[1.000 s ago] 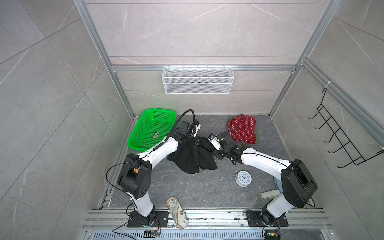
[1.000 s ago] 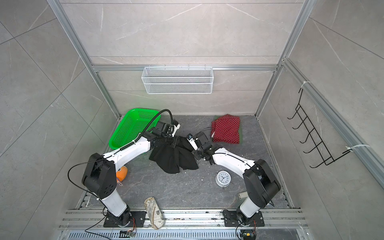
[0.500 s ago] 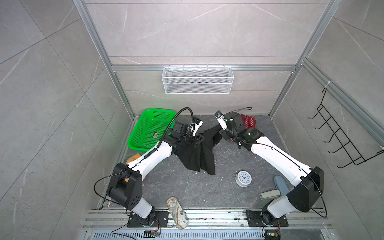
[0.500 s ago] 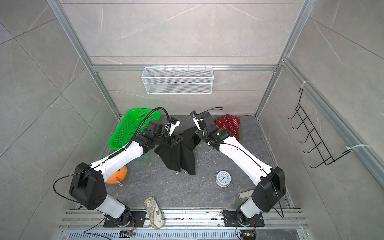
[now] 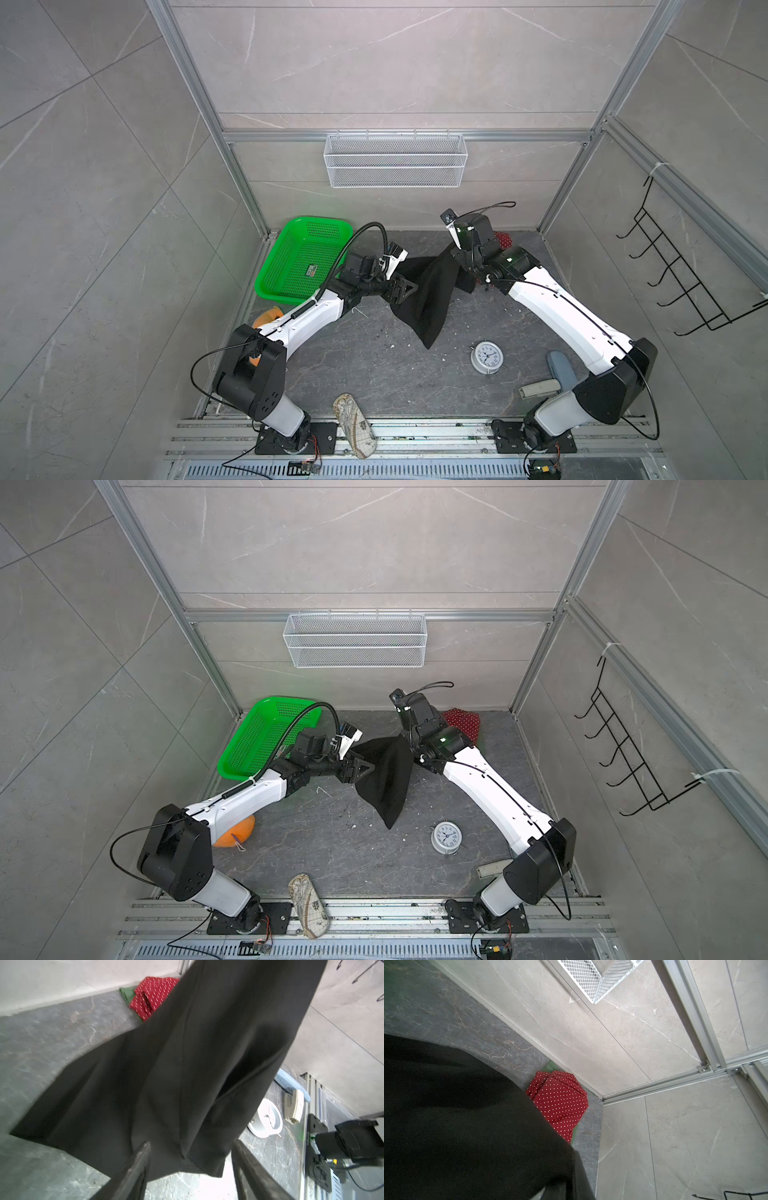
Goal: Fold and stack skirts
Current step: Flatten out the skirt at the center of the table.
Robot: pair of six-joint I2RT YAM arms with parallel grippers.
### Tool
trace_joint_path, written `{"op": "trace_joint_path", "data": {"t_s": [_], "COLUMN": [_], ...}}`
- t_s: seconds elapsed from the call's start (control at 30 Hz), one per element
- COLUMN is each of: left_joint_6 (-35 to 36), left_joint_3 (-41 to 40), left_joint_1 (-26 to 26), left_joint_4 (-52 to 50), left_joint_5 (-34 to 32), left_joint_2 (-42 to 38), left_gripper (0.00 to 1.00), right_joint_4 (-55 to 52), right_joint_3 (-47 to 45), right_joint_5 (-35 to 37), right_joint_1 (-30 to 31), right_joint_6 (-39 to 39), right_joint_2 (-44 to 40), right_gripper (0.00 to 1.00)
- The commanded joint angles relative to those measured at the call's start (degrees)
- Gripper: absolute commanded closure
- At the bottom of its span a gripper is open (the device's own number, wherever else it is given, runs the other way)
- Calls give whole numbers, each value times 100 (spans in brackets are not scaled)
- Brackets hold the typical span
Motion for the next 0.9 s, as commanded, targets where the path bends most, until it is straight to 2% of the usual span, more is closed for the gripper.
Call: {"op": "trace_joint_path", "data": {"t_s": [0.0, 0.17, 0.3, 0.53, 0.73, 0.87], "left_joint_6": [-130, -33, 323, 102, -146, -293], "left_joint_3": [-388, -1103, -1514, -1499, -1068, -748], "left_joint_1": [-54, -346, -856, -1145, -1149, -1154], "left_joint_4": [481, 873, 1354, 2132, 2422, 2559], "left_joint_5": [321, -315, -1232, -2524, -2897, -2645], "left_joint_2": [-377, -524, -484, 185, 917, 1310], "left_gripper": [31, 28, 26, 27, 27, 28], "right_joint_4": [-66, -89, -105, -173, -200, -196], "right_joint_3": [118, 102, 94, 67, -55, -142], "right_joint_5": [365, 409, 373, 274, 217, 139], "right_joint_1": [-16, -51, -67, -78, -93, -142], "right_joint_6": [-78, -84, -79, -5, 50, 107], "right_joint_2": [-170, -192, -233, -305, -402, -487], "right_gripper": [100, 100, 100, 100, 100, 100]}}
